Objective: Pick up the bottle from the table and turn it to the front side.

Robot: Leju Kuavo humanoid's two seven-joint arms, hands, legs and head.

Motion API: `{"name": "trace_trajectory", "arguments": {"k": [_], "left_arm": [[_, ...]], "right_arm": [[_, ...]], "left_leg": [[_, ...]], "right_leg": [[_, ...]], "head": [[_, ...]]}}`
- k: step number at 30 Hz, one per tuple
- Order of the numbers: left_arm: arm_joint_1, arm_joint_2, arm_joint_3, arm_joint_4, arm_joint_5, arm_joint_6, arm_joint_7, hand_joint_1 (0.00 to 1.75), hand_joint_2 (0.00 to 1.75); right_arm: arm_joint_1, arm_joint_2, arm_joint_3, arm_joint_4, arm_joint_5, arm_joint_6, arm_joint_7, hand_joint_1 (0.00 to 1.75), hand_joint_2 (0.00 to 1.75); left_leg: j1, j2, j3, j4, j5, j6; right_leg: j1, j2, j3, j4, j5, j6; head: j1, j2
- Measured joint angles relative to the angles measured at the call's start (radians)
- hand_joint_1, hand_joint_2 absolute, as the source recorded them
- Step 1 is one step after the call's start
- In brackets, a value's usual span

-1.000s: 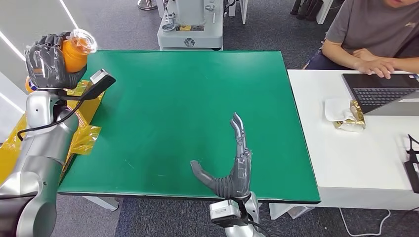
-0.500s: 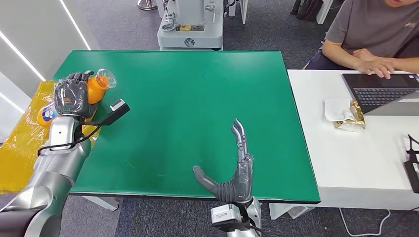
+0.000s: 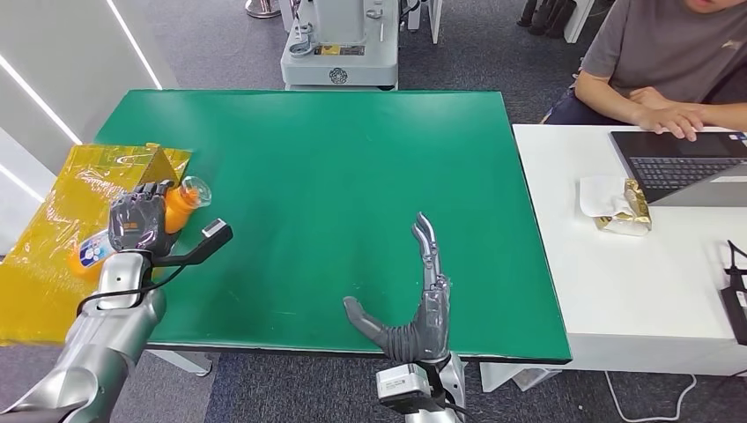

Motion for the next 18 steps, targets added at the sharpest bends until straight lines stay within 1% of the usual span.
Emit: {"name": "trace_trajectory", "arguments": {"k": [6, 12, 18], "left_arm": [[0.035, -0.006, 0.000, 0.004, -0.002, 0.000, -0.034, 1.75, 1.75], [0.032, -0.021, -0.002, 0.028, -0.003, 0.000, -0.078, 1.75, 1.75], [0.014, -0.037, -0.025, 0.051, -0.003, 0.000, -0.090, 1.75, 1.75]], "right_arm": [[-0.001, 0.000, 0.000, 0.002, -0.001, 0.013, 0.000, 0.00, 1.75], [-0.004, 0.000, 0.010, 0.002, -0.002, 0.024, 0.000, 0.00, 1.75], [-0.012, -0.005, 0.032, 0.003, -0.024, 0.023, 0.000, 0.00, 1.75]], "left_leg": [[0.000, 0.000, 0.000, 0.000, 0.000, 0.000], [0.000, 0.000, 0.000, 0.000, 0.000, 0.000], [0.000, 0.000, 0.000, 0.000, 0.000, 0.000]], "right_leg": [[0.000, 0.000, 0.000, 0.000, 0.000, 0.000], [0.000, 0.000, 0.000, 0.000, 0.000, 0.000], [0.000, 0.000, 0.000, 0.000, 0.000, 0.000]], "head": [[0.000, 0.000], [0.000, 0.000], [0.000, 0.000]]}}
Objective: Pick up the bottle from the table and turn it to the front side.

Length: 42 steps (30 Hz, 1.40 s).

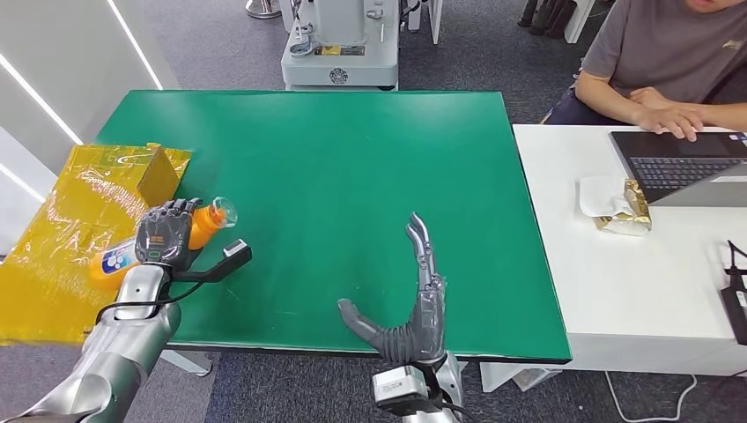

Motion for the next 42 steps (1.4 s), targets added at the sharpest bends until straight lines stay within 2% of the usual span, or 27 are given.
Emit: {"name": "trace_trajectory", "arguments": {"k": [9, 27, 36, 42], "left_arm": [[0.006, -0.015, -0.027, 0.006, 0.000, 0.000, -0.063, 1.75, 1.75], [0.061, -0.023, -0.034, -0.002, 0.002, 0.005, -0.105, 1.75, 1.75], [0.070, -0.020, -0.074, 0.012, 0.000, 0.005, 0.001, 1.75, 1.75], [0.074, -0.008, -0.164, 0.010, 0.000, 0.005, 0.068, 1.75, 1.75]], "right_arm": [[-0.018, -0.012, 0.041, 0.009, -0.052, -0.002, 0.000, 0.00, 1.75], [-0.047, -0.020, 0.092, 0.038, -0.104, 0.000, 0.000, 0.00, 1.75], [-0.061, -0.027, 0.124, 0.047, -0.137, -0.017, 0.000, 0.00, 1.75], [-0.068, -0.030, 0.140, 0.051, -0.152, -0.021, 0.000, 0.00, 1.75]], "left_leg": [[0.000, 0.000, 0.000, 0.000, 0.000, 0.000], [0.000, 0.000, 0.000, 0.000, 0.000, 0.000], [0.000, 0.000, 0.000, 0.000, 0.000, 0.000], [0.000, 0.000, 0.000, 0.000, 0.000, 0.000]], "right_leg": [[0.000, 0.000, 0.000, 0.000, 0.000, 0.000], [0.000, 0.000, 0.000, 0.000, 0.000, 0.000], [0.000, 0.000, 0.000, 0.000, 0.000, 0.000], [0.000, 0.000, 0.000, 0.000, 0.000, 0.000]], "head": [[0.000, 0.000], [0.000, 0.000], [0.000, 0.000], [0.000, 0.000]]}}
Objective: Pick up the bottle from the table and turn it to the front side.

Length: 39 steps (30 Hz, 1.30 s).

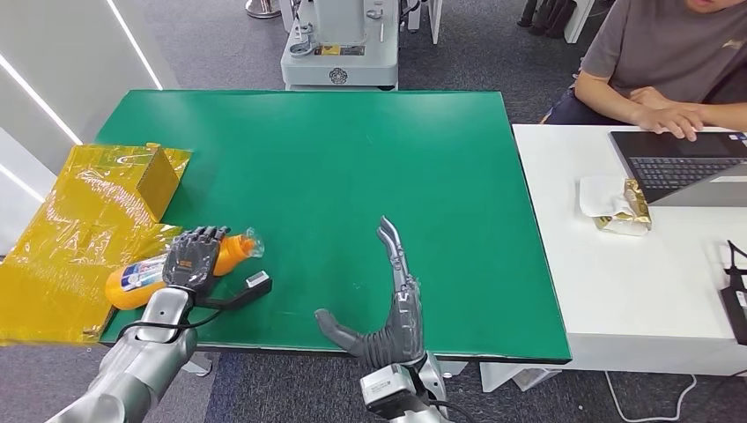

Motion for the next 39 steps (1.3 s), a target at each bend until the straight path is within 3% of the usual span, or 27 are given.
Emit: {"name": "trace_trajectory", "arguments": {"k": [7, 19, 27, 31, 39], "left_arm": [[-0.013, 0.029, -0.178, -0.076, 0.000, 0.000, 0.106, 1.75, 1.75], [-0.131, 0.079, -0.415, -0.156, 0.000, 0.000, 0.223, 1.75, 1.75], [-0.161, 0.076, -0.434, -0.145, 0.003, 0.000, 0.157, 1.75, 1.75], [-0.171, 0.045, -0.428, -0.086, 0.015, 0.000, 0.022, 1.75, 1.75], [-0.146, 0.006, -0.338, -0.043, 0.084, 0.000, -0.125, 1.75, 1.75]], "right_arm": [[-0.006, -0.004, 0.016, 0.006, -0.013, -0.005, 0.000, 0.00, 1.75], [-0.011, -0.006, 0.030, 0.012, -0.011, -0.006, 0.000, 0.00, 1.75], [-0.010, -0.006, 0.029, 0.012, 0.003, -0.006, 0.000, 0.00, 1.75], [-0.006, -0.006, 0.025, 0.011, 0.023, -0.006, 0.000, 0.00, 1.75], [-0.006, -0.006, 0.024, 0.013, 0.016, 0.008, 0.000, 0.00, 1.75]], "left_leg": [[0.000, 0.000, 0.000, 0.000, 0.000, 0.000], [0.000, 0.000, 0.000, 0.000, 0.000, 0.000], [0.000, 0.000, 0.000, 0.000, 0.000, 0.000], [0.000, 0.000, 0.000, 0.000, 0.000, 0.000], [0.000, 0.000, 0.000, 0.000, 0.000, 0.000]], "right_leg": [[0.000, 0.000, 0.000, 0.000, 0.000, 0.000], [0.000, 0.000, 0.000, 0.000, 0.000, 0.000], [0.000, 0.000, 0.000, 0.000, 0.000, 0.000], [0.000, 0.000, 0.000, 0.000, 0.000, 0.000], [0.000, 0.000, 0.000, 0.000, 0.000, 0.000]], "head": [[0.000, 0.000], [0.000, 0.000], [0.000, 0.000], [0.000, 0.000], [0.000, 0.000]]}}
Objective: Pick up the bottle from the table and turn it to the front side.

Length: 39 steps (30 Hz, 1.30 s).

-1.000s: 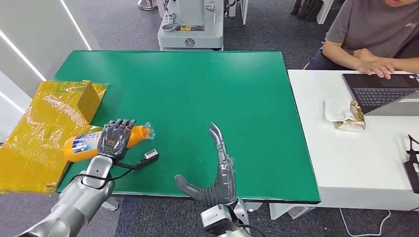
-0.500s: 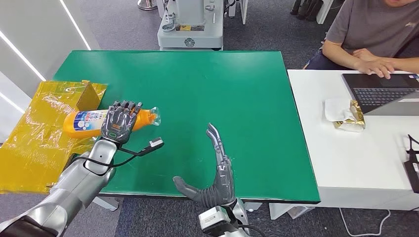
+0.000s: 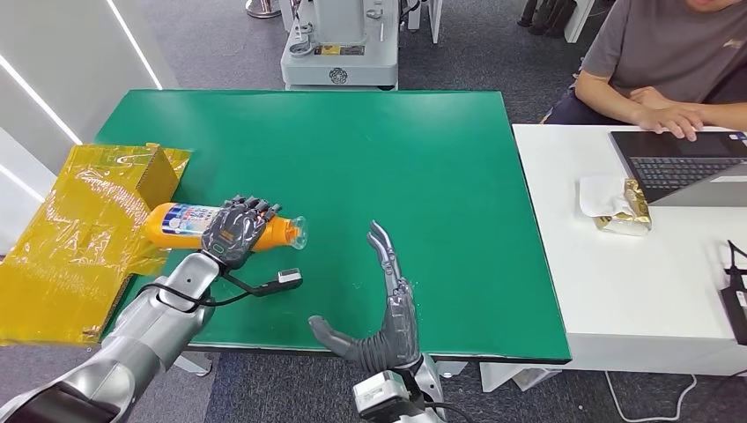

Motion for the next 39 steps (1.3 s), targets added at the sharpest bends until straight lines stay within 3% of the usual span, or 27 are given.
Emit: {"name": "trace_trajectory", "arguments": {"k": [12, 18, 19, 23, 29, 39], "left_arm": [[0.004, -0.046, 0.066, 0.030, -0.058, 0.000, -0.044, 1.75, 1.75], [0.002, -0.055, 0.070, 0.053, -0.083, -0.015, 0.054, 1.75, 1.75], [0.002, -0.055, 0.070, 0.056, -0.084, -0.023, 0.077, 1.67, 1.75], [0.002, -0.052, 0.069, 0.072, -0.084, -0.067, 0.154, 0.03, 1.75], [0.001, -0.039, 0.055, 0.091, -0.084, -0.086, 0.247, 0.00, 1.75], [-0.011, -0.034, 0.029, 0.099, -0.084, -0.074, 0.297, 0.00, 1.75]], "right_arm": [[-0.001, 0.000, 0.002, 0.007, -0.001, -0.008, 0.000, 0.00, 1.75], [-0.001, 0.000, 0.002, 0.007, -0.001, -0.006, 0.000, 0.00, 1.75], [-0.001, 0.000, 0.002, 0.007, -0.001, -0.005, 0.000, 0.00, 1.75], [-0.001, 0.000, 0.002, 0.007, -0.001, -0.002, 0.000, 0.00, 1.75], [-0.001, 0.000, 0.003, 0.007, -0.001, -0.003, 0.000, 0.00, 1.75], [-0.001, 0.000, 0.003, 0.008, 0.000, -0.014, 0.000, 0.00, 1.75]], "left_leg": [[0.000, 0.000, 0.000, 0.000, 0.000, 0.000], [0.000, 0.000, 0.000, 0.000, 0.000, 0.000], [0.000, 0.000, 0.000, 0.000, 0.000, 0.000], [0.000, 0.000, 0.000, 0.000, 0.000, 0.000], [0.000, 0.000, 0.000, 0.000, 0.000, 0.000], [0.000, 0.000, 0.000, 0.000, 0.000, 0.000]], "right_leg": [[0.000, 0.000, 0.000, 0.000, 0.000, 0.000], [0.000, 0.000, 0.000, 0.000, 0.000, 0.000], [0.000, 0.000, 0.000, 0.000, 0.000, 0.000], [0.000, 0.000, 0.000, 0.000, 0.000, 0.000], [0.000, 0.000, 0.000, 0.000, 0.000, 0.000], [0.000, 0.000, 0.000, 0.000, 0.000, 0.000]], "head": [[0.000, 0.000], [0.000, 0.000], [0.000, 0.000], [0.000, 0.000], [0.000, 0.000], [0.000, 0.000]]}}
